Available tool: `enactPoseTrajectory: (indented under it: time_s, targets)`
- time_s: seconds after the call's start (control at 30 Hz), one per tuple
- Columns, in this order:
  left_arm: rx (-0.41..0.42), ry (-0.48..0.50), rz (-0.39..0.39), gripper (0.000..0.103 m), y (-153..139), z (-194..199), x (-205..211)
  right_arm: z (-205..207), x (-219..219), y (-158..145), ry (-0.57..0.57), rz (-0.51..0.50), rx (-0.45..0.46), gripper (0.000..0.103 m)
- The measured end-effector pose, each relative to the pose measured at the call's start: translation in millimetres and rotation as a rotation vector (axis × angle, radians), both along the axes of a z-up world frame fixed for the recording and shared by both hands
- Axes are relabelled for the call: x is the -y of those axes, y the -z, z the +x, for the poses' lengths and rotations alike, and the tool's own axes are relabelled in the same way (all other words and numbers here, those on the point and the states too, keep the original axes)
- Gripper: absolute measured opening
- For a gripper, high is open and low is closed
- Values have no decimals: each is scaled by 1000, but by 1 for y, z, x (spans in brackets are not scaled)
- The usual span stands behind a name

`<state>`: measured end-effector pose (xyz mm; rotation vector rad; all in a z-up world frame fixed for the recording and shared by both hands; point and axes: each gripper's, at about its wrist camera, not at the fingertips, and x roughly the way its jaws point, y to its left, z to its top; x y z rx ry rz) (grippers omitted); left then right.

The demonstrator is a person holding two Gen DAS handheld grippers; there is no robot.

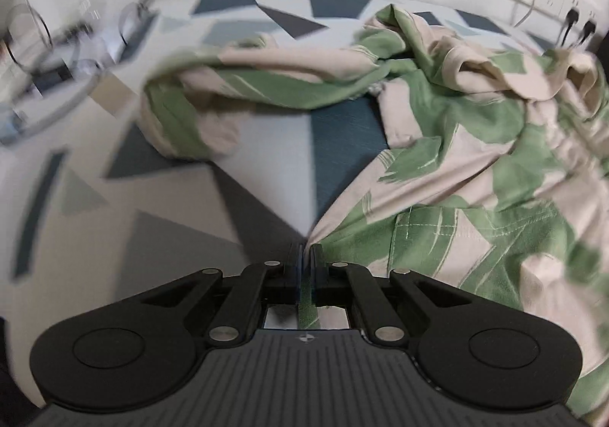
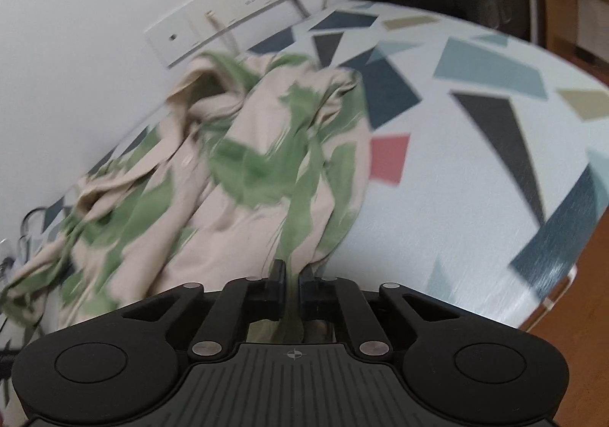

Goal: Fold clothes

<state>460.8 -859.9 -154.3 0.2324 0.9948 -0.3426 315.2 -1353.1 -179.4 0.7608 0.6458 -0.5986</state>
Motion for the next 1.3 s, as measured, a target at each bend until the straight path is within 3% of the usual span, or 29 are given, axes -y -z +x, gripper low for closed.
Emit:
enactPoseTrajectory:
  time_s: [0.1,0.2,0.3,0.37,0.43,0.5,0.57,0.63,0.67,0.77,0.9,0.97,1.03,1.07,1.1,1.13,1.17,1.2,1.23,1.3]
  targets:
    - [60,19,49,5,2,-2,0,2,2,0,15,28,20,4]
    - [63,14,48,5,2,4,-4,7,1,-4,-12,-29,-14,4]
    - [62,-6,45,5,2,14,-9,-3,21,-13,106,-100,-42,4]
    - [62,-9,44,5,2,18,-7,-16,35,-24,218,-135,-11,4]
    - [60,-2,51,6,2,20,-3,-24,40,-32,286,-149,10,10]
    - [47,13,60,11,0,21,-2,-26,34,-37,282,-175,-11,36]
    - [5,23,39,30,-2,20,-8,-29,18,-40,246,-214,-38,51]
    - [-51,22,15,50,-2,17,-17,-33,-2,-39,201,-229,-56,53]
    - [-79,28,6,54,-2,13,-22,-34,-13,-36,175,-211,-65,53]
    - [-132,65,2,54,-2,-5,-31,-37,-48,-28,59,-157,-64,50]
    - [-148,111,29,56,-2,-32,-38,-20,-98,-22,-225,-161,-72,47]
    - [-139,95,23,61,-2,-37,-40,-8,-118,-17,-335,-166,-85,53]
    - [-129,79,18,61,-2,-42,-43,1,-125,-12,-368,-166,-106,54]
    - [-125,71,16,60,-1,-45,-44,5,-127,-9,-376,-172,-116,61]
    - [-119,70,6,48,-2,-46,-45,8,-130,-7,-383,-178,-126,64]
    - [-107,66,5,16,-3,-50,-46,11,-133,-7,-392,-203,-138,62]
    - [-96,63,3,8,-4,-53,-47,13,-135,-7,-402,-231,-151,48]
    - [-94,66,6,8,-4,-54,-48,14,-137,-8,-401,-272,-179,9]
    - [-94,70,4,8,-4,-56,-50,14,-133,-8,-392,-299,-208,0]
    - [-93,80,3,8,-3,-61,-56,8,-116,-8,-377,-256,-190,0]
